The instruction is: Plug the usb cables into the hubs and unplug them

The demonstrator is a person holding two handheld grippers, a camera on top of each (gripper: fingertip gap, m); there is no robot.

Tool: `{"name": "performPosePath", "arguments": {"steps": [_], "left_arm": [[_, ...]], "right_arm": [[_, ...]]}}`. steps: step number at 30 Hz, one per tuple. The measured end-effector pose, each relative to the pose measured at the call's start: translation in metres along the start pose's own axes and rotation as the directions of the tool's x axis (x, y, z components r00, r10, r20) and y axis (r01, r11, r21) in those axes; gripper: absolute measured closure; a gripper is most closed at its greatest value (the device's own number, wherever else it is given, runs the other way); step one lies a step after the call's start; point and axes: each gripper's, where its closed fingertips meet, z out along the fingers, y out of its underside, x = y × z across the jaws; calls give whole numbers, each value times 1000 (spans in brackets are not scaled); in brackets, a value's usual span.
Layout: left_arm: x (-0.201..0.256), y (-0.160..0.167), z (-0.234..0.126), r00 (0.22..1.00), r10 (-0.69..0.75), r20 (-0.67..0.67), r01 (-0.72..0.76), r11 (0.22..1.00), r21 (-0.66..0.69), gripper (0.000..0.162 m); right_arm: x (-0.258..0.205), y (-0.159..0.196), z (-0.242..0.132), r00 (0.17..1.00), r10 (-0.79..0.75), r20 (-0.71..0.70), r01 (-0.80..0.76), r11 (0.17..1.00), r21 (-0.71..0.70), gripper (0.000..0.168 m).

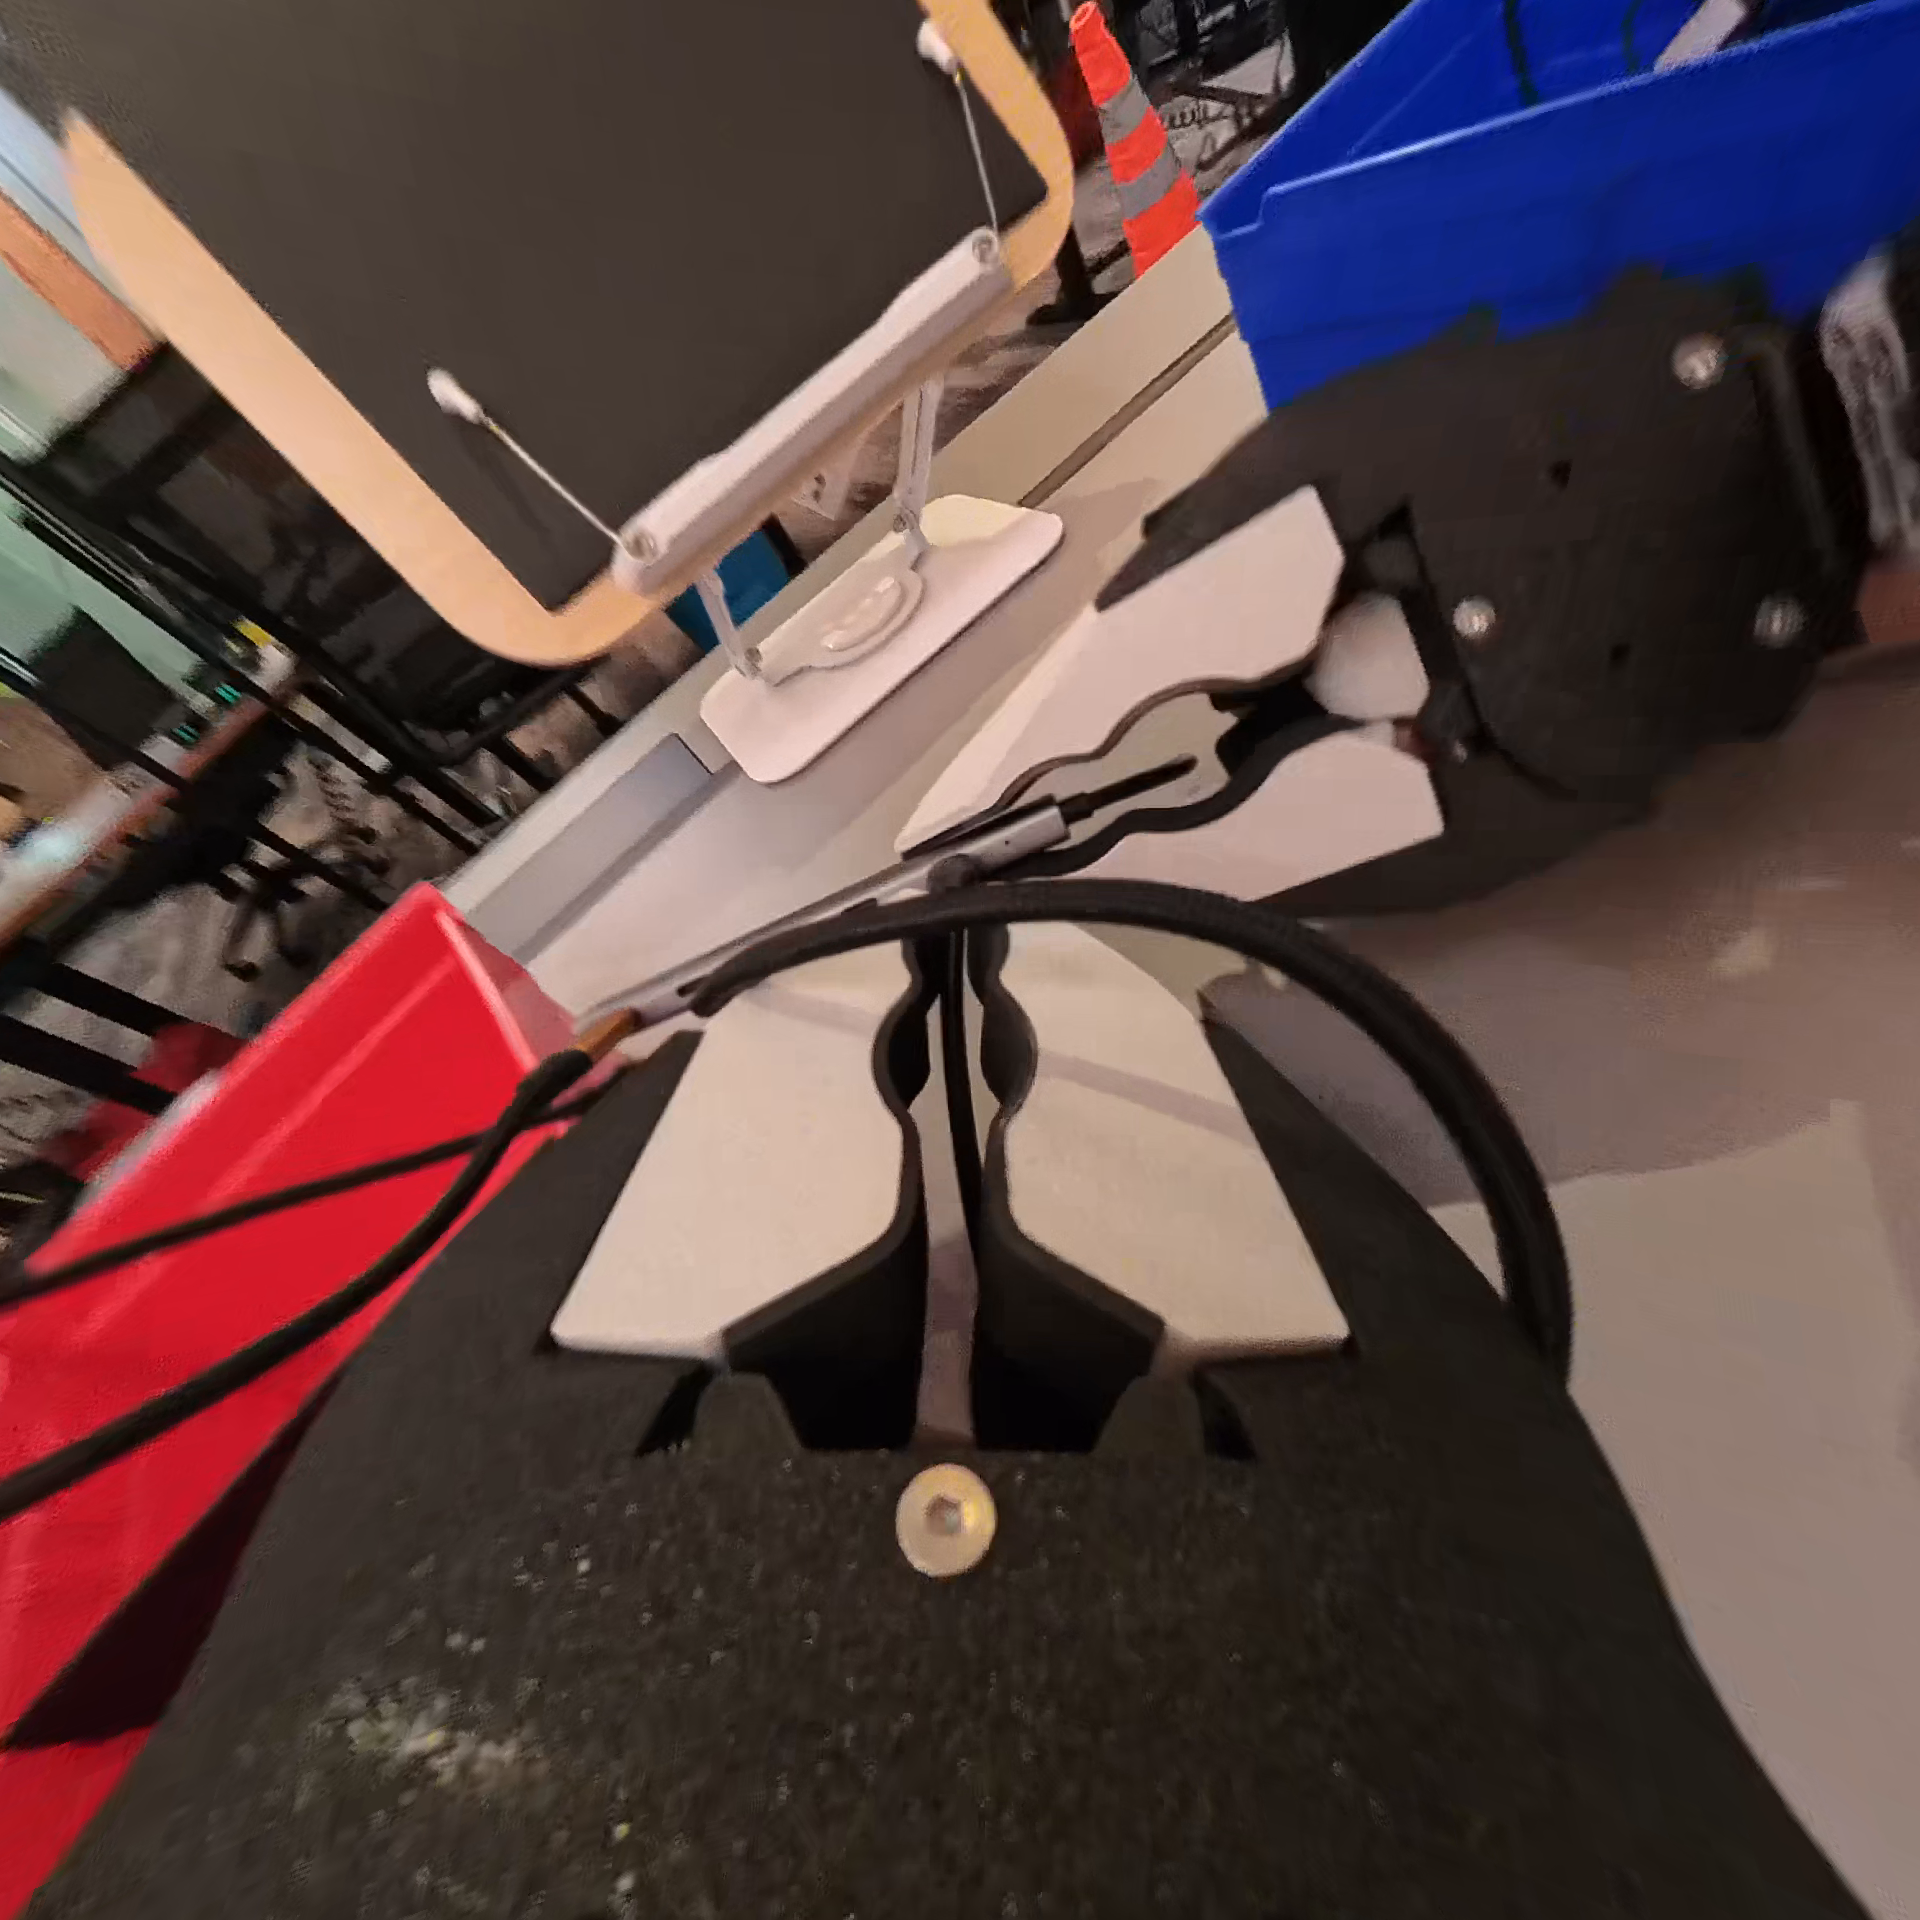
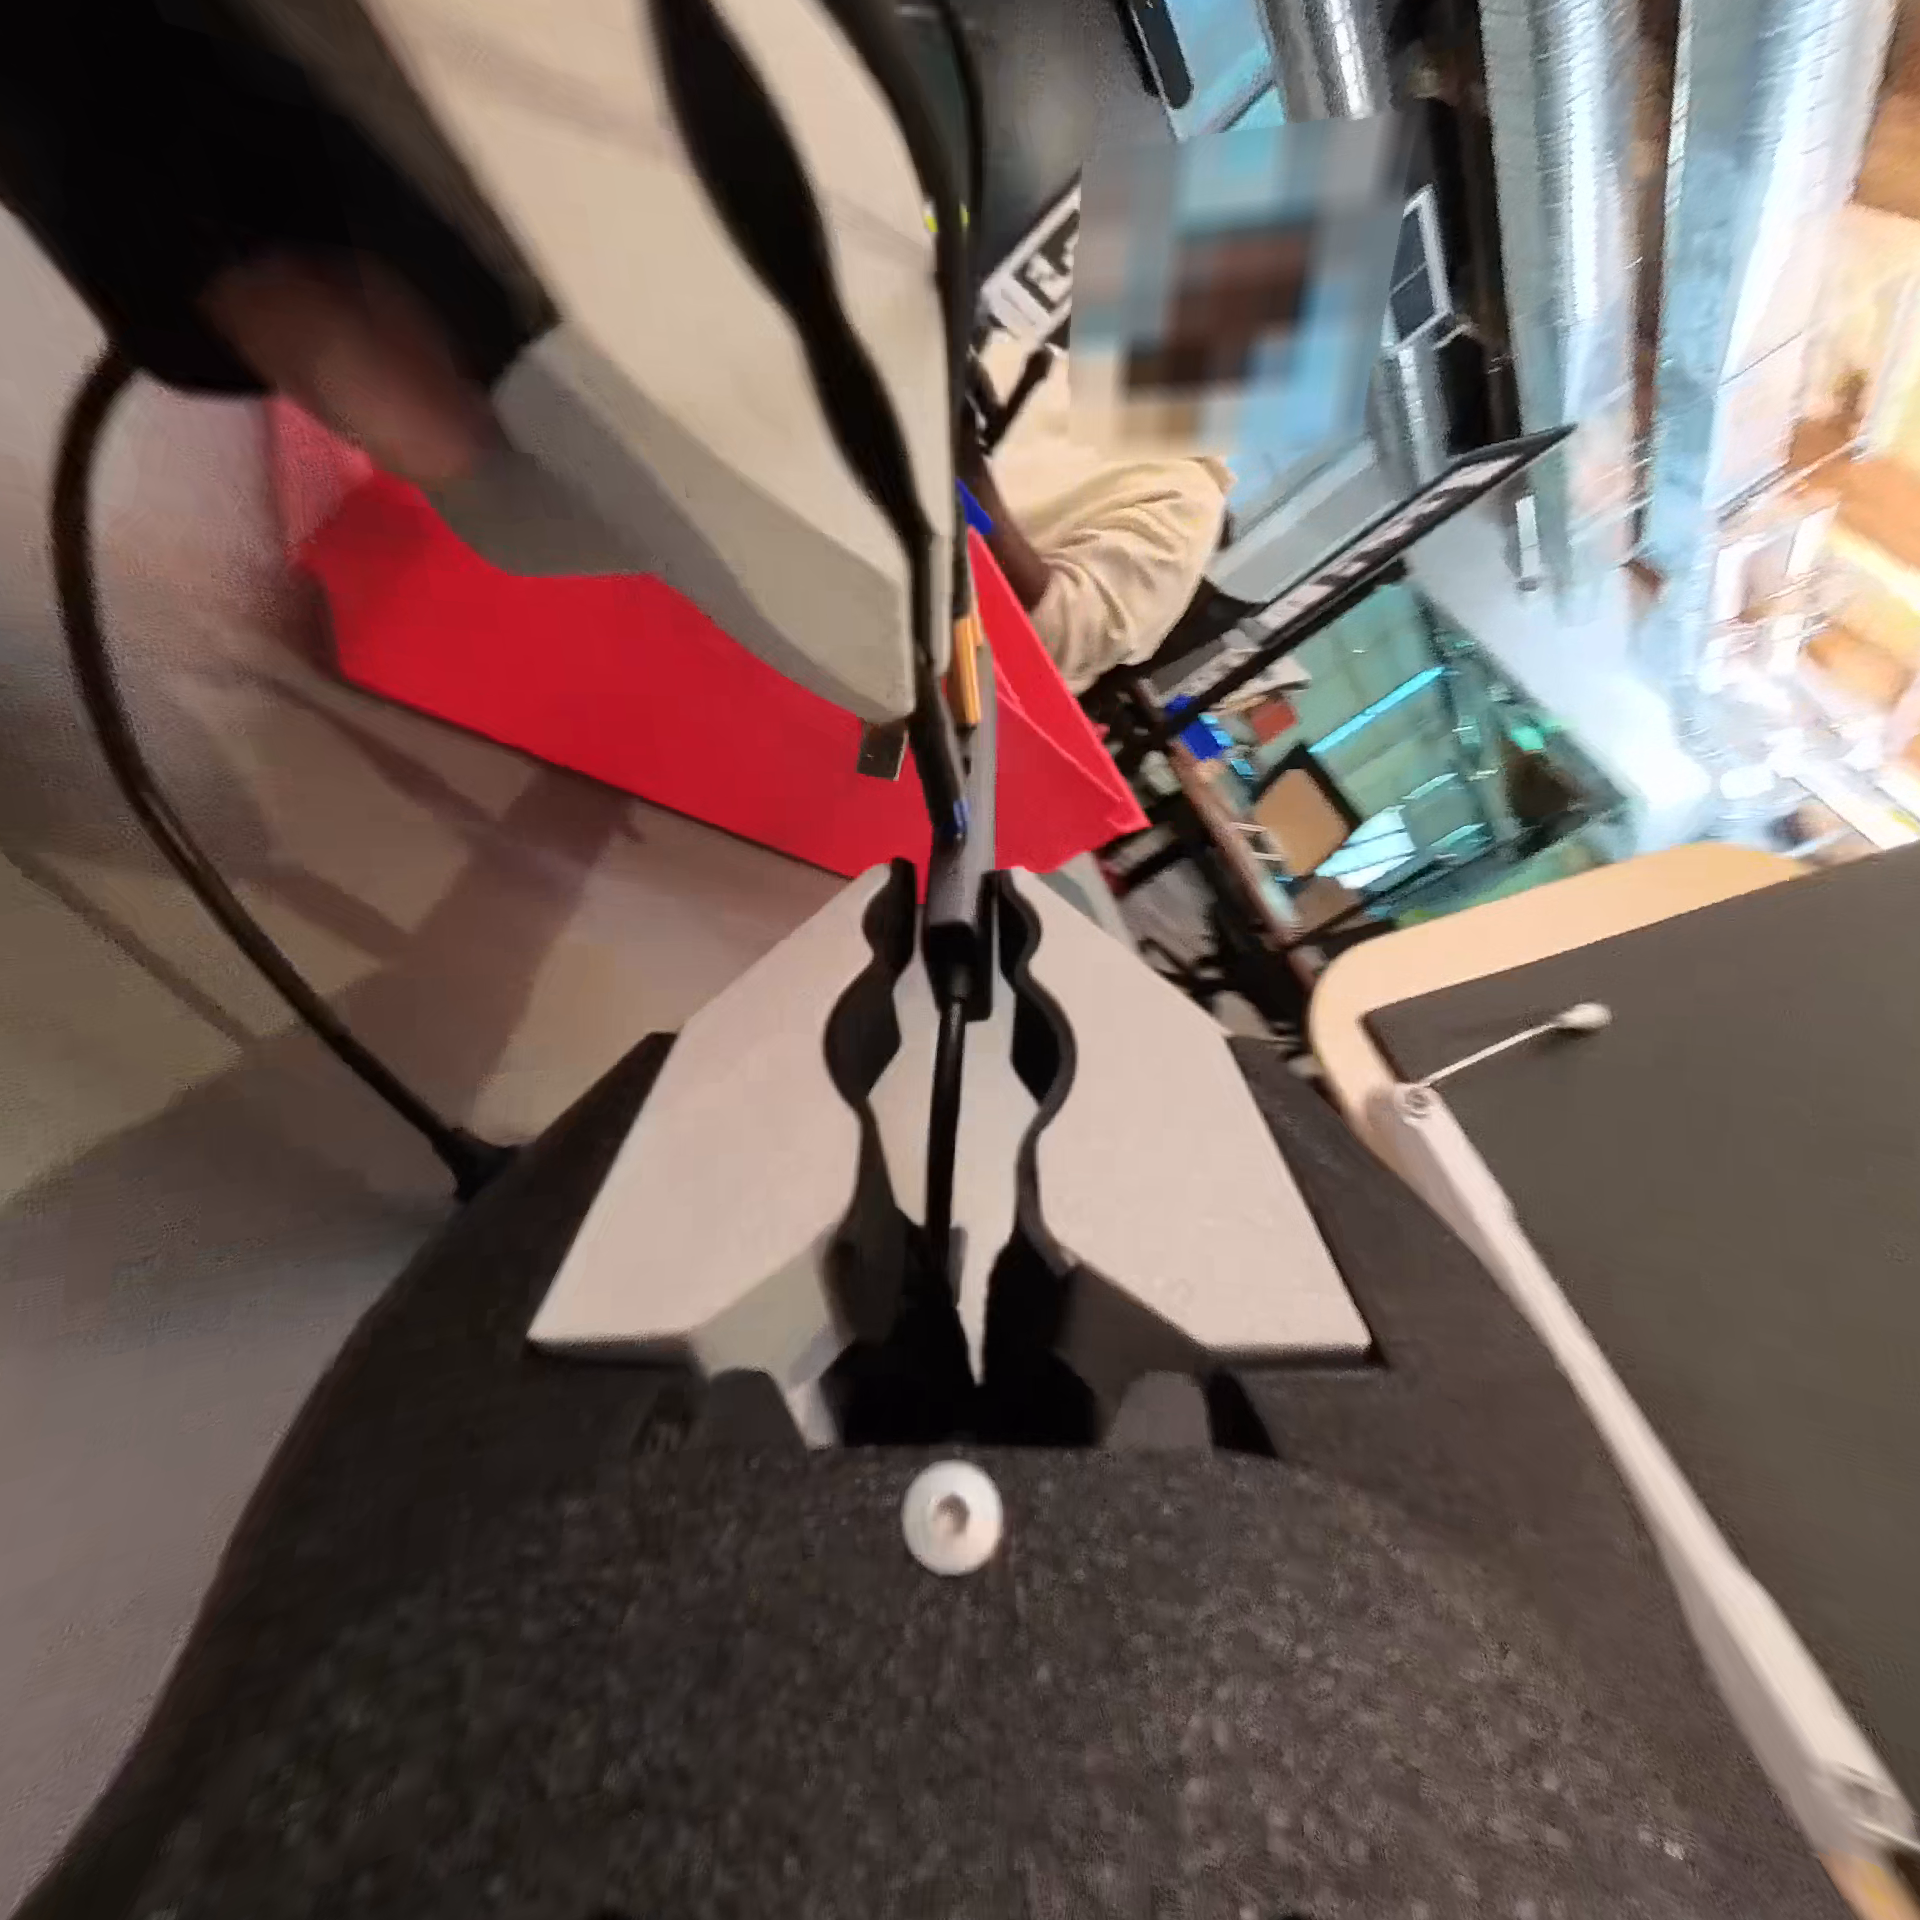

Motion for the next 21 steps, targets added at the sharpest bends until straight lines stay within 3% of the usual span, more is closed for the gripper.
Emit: {"name": "performPosePath", "arguments": {"steps": [2,4,6,13,18,21], "left_arm": [[-4,-8,-9,994,101,51,-102,995,20,158],[-10,-14,-16,981,165,100,-169,985,30,158],[-12,-16,-22,973,196,120,-202,978,44,158],[1,-16,-23,933,328,151,-339,939,54,158],[7,-14,-17,956,265,127,-274,960,59,158],[9,-17,-14,973,208,95,-216,973,82,158]], "right_arm": [[3,-5,-3,985,160,70,-162,987,15,143],[1,-15,-7,916,347,201,-360,933,29,134],[3,-21,-10,865,428,261,-444,896,1,130],[-6,-25,-11,779,509,367,-488,859,-155,146],[-17,-14,-8,841,423,336,-373,905,-206,154],[-27,-14,-5,836,432,338,-384,901,-203,160]]}}
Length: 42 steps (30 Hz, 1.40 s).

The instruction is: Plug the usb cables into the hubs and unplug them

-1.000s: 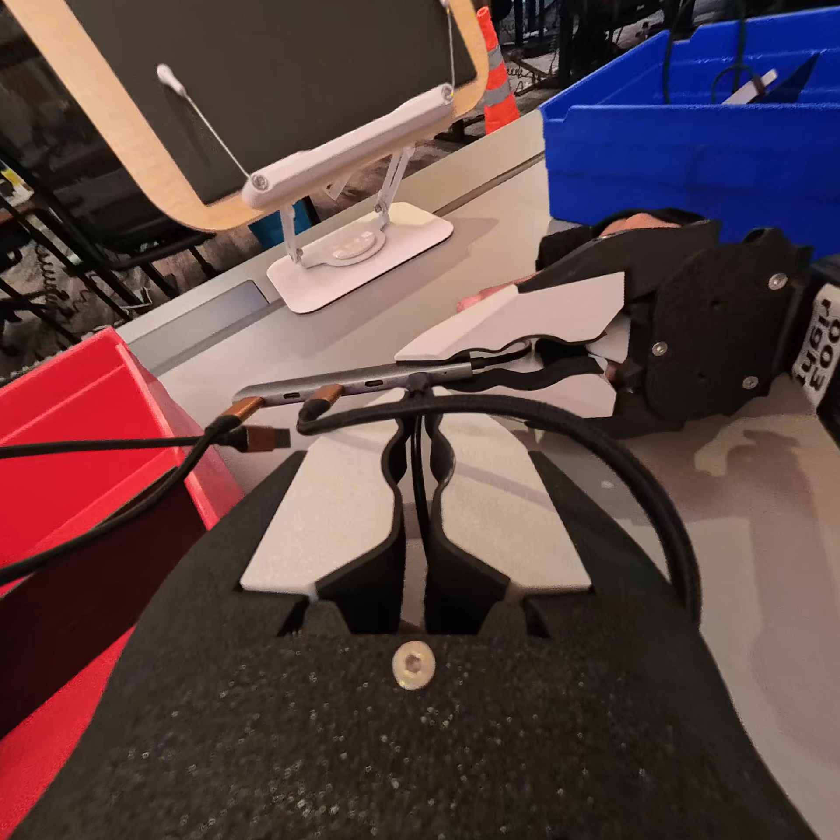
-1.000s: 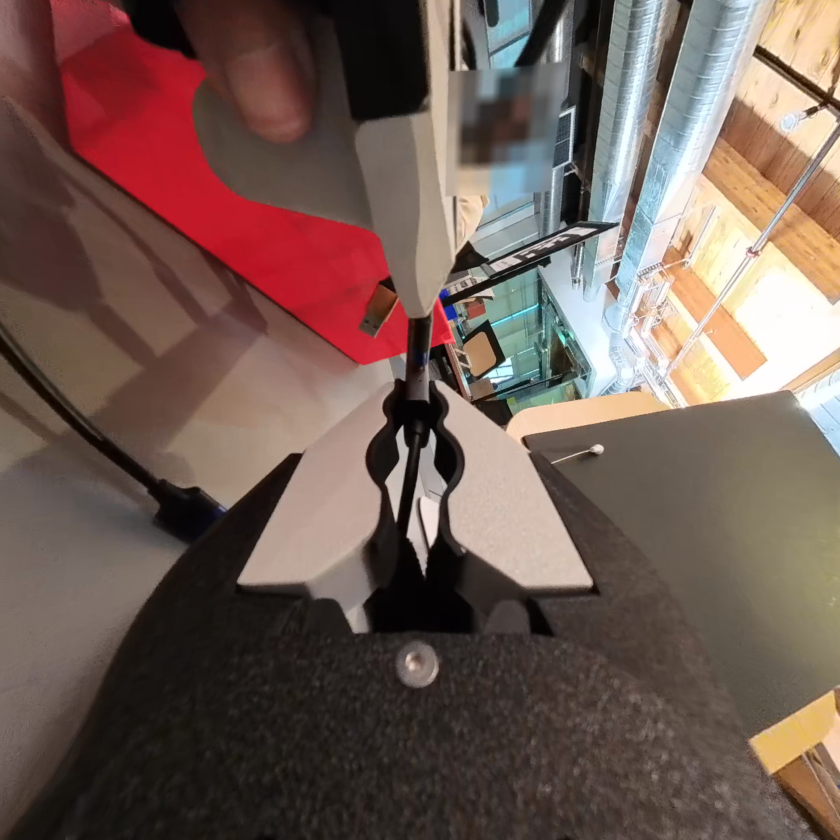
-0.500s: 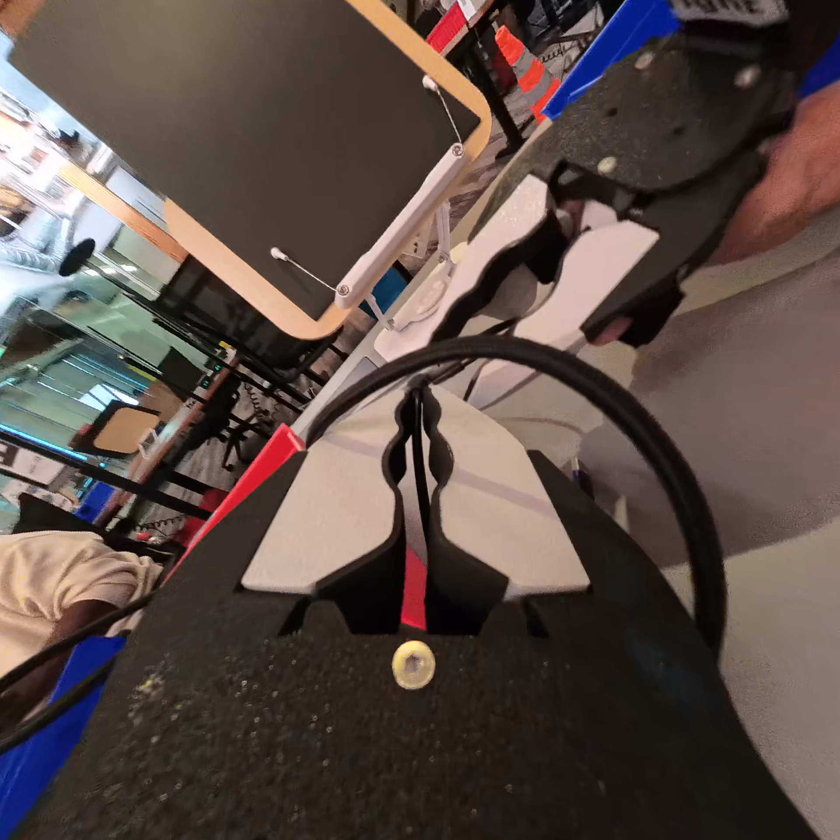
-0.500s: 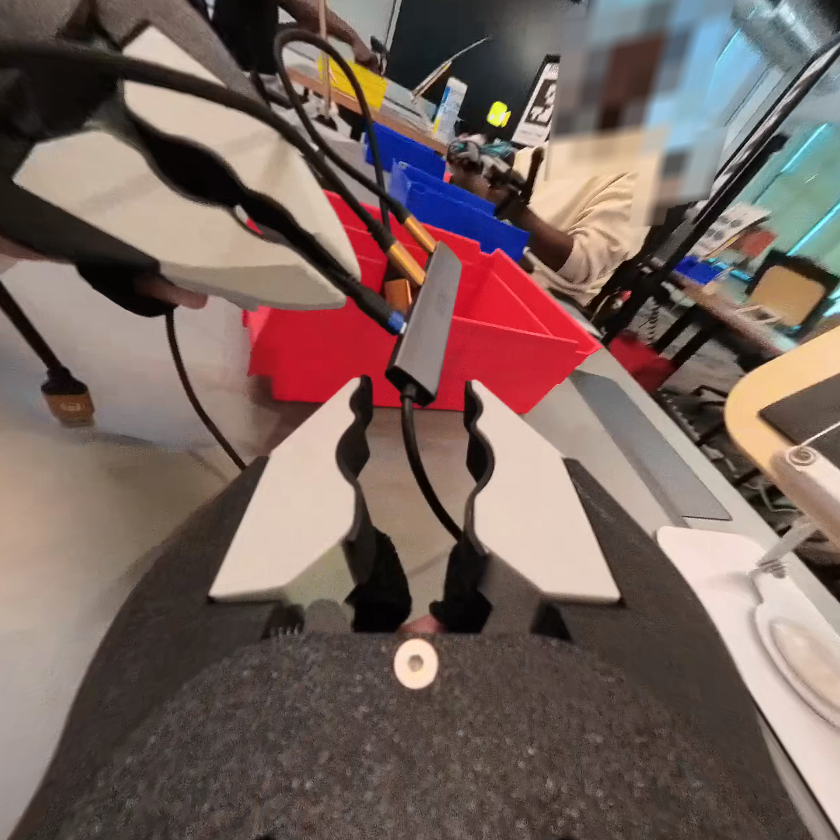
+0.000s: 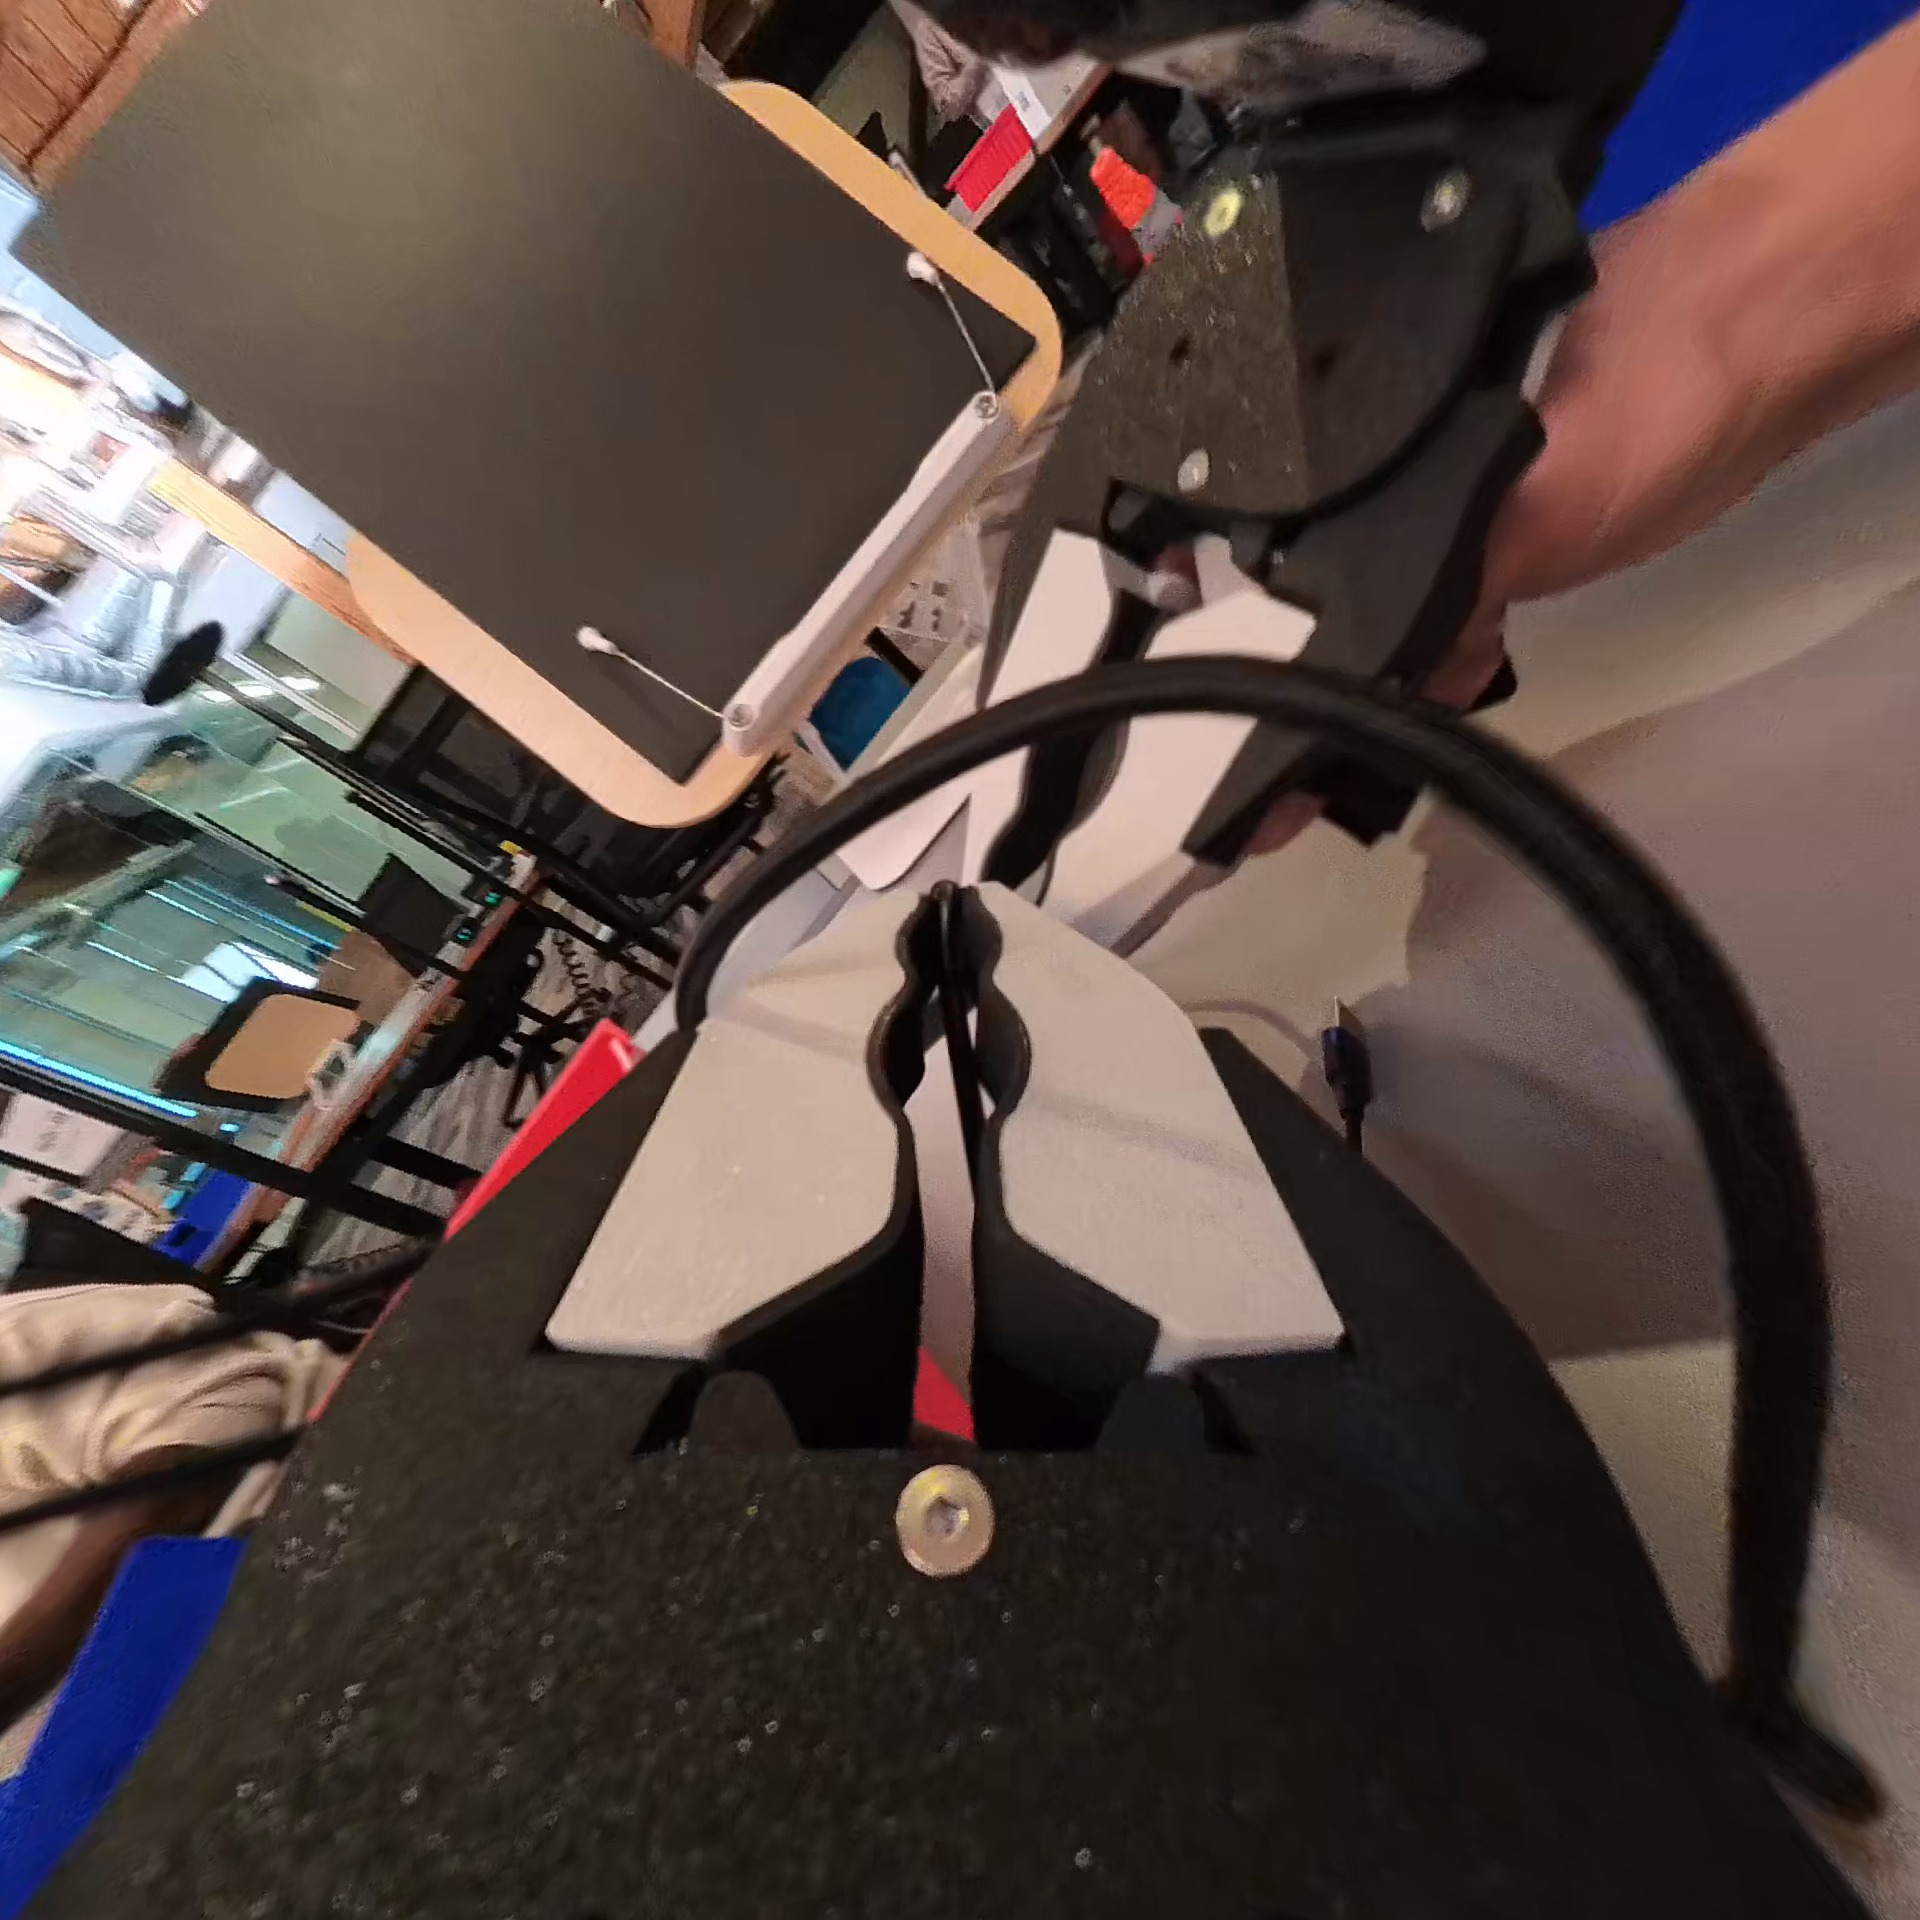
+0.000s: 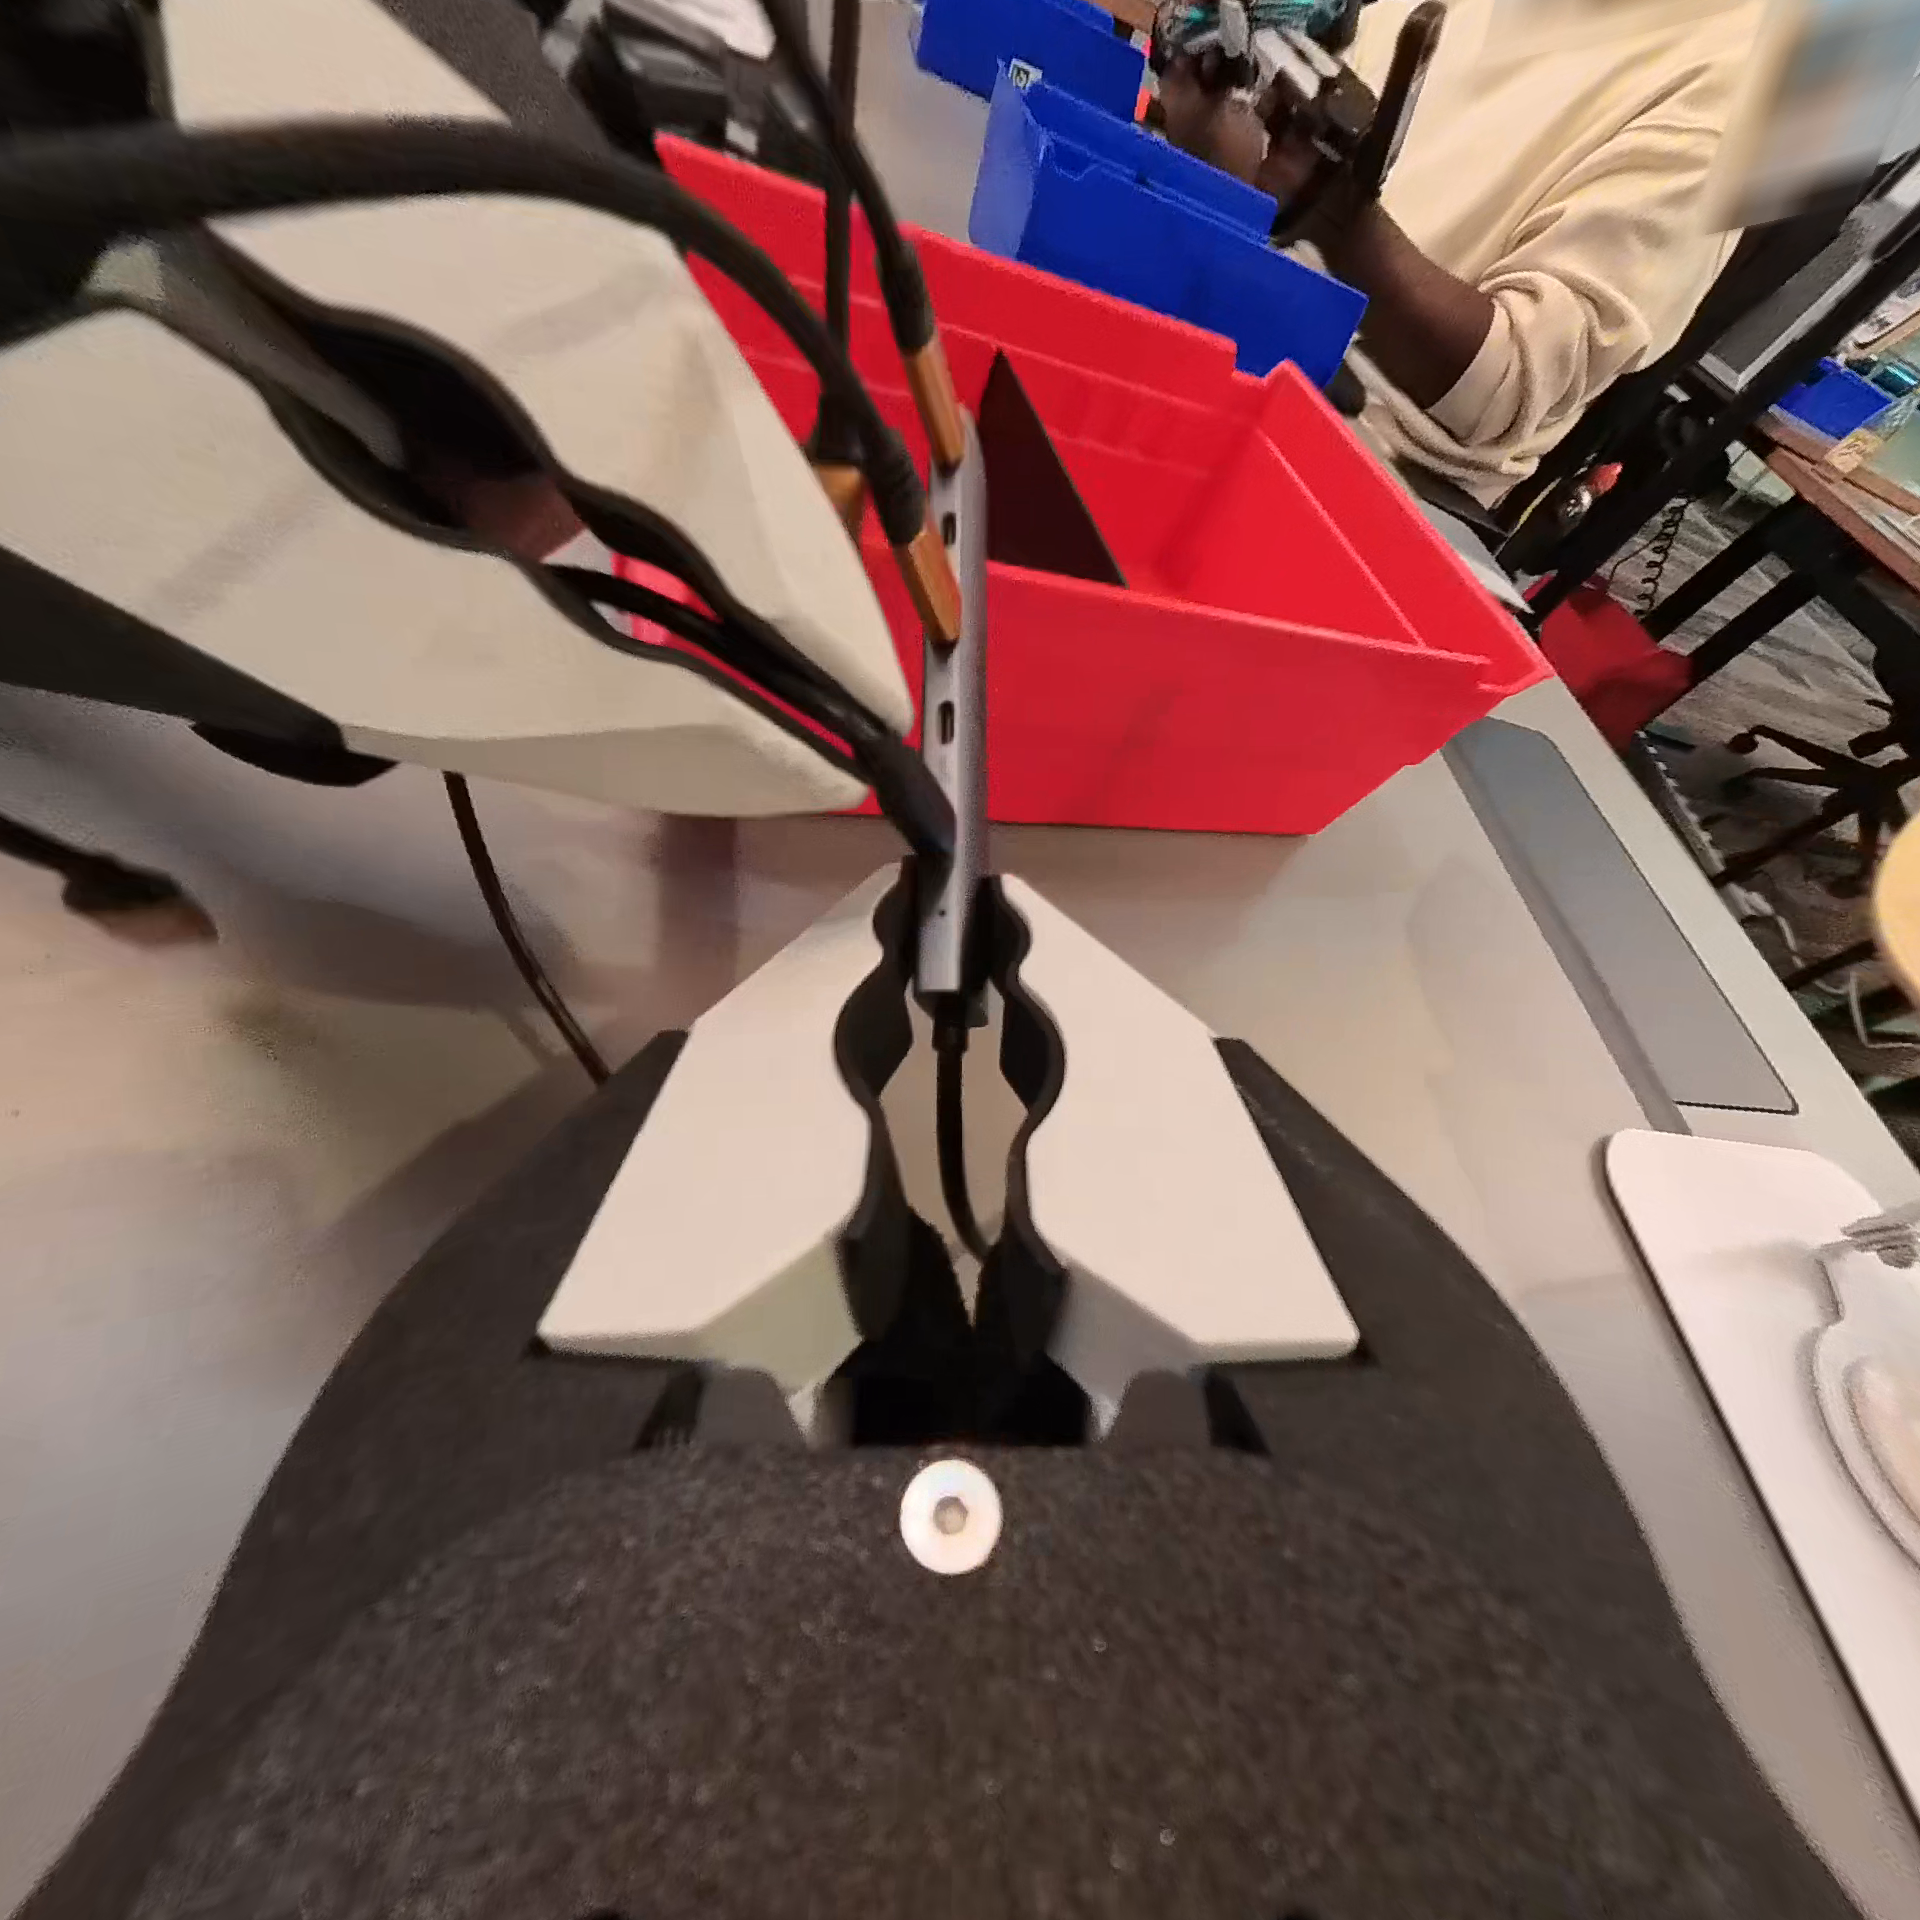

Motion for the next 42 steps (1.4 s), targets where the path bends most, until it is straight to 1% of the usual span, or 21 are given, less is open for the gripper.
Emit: {"name": "performPosePath", "arguments": {"steps": [3,6,8,10,11,12,13,15,17,20,21,23,26,28,30,32,33,35,37,40,42], "left_arm": [[1,2,4,1000,-2,-2,2,1000,-23,158],[-1,5,4,1000,-16,-1,16,999,-28,158],[-3,4,1,1000,-3,13,3,1000,-13,159],[-2,1,-3,997,77,25,-77,997,-1,159],[-2,-1,-5,992,120,38,-121,993,3,159],[-2,-3,-8,987,155,49,-156,988,9,159],[-1,-6,-10,981,187,51,-188,982,18,159],[1,-10,-14,964,259,56,-261,964,44,159],[4,-8,-15,940,336,54,-339,940,47,159],[15,0,-15,885,466,15,-466,883,50,159],[19,3,-16,865,502,-1,-501,864,57,159],[22,8,-16,848,530,-10,-529,847,49,160],[20,11,-14,853,522,4,-522,853,21,160],[13,12,-11,900,436,23,-436,900,-9,159],[6,19,-5,965,262,12,-260,963,-74,160],[2,25,-1,998,64,4,-63,991,-117,160],[2,27,0,999,-37,-4,36,991,-128,160],[1,26,0,978,-208,-9,206,972,-116,159],[-2,24,0,943,-332,0,331,939,-97,159],[-8,23,-1,882,-472,5,471,879,-77,154],[-7,27,0,836,-549,-14,546,833,-90,156]], "right_arm": [[0,1,4,1000,5,-22,-5,1000,11,161],[7,1,4,996,-45,-76,46,999,11,160],[5,-3,3,997,-40,-59,43,998,47,160],[1,-1,0,997,66,47,-68,996,53,155],[-4,3,-2,978,151,143,-157,987,34,147],[-11,4,-6,937,248,245,-259,966,13,135],[-14,3,-11,884,337,324,-353,935,-9,129],[-12,-5,-17,806,440,396,-477,879,-5,128],[-15,-6,-17,813,427,396,-457,889,-19,132],[-29,0,-17,858,335,389,-331,940,-81,131],[-28,1,-16,875,319,364,-308,947,-90,135],[-28,9,-12,901,293,321,-261,955,-141,142],[-19,8,-8,942,232,242,-206,970,-127,146],[-7,2,-7,966,197,167,-185,979,-89,147],[11,-2,-6,994,112,22,-110,992,-61,147],[25,-7,-6,990,-40,-136,31,997,-65,148],[30,-10,-8,968,-141,-210,126,989,-82,149],[36,-19,-12,905,-278,-323,260,961,-97,150],[36,-26,-15,860,-345,-376,334,938,-97,151],[26,-32,-13,819,-424,-386,419,902,-104,154],[24,-31,-10,792,-459,-402,447,885,-130,156]]}}
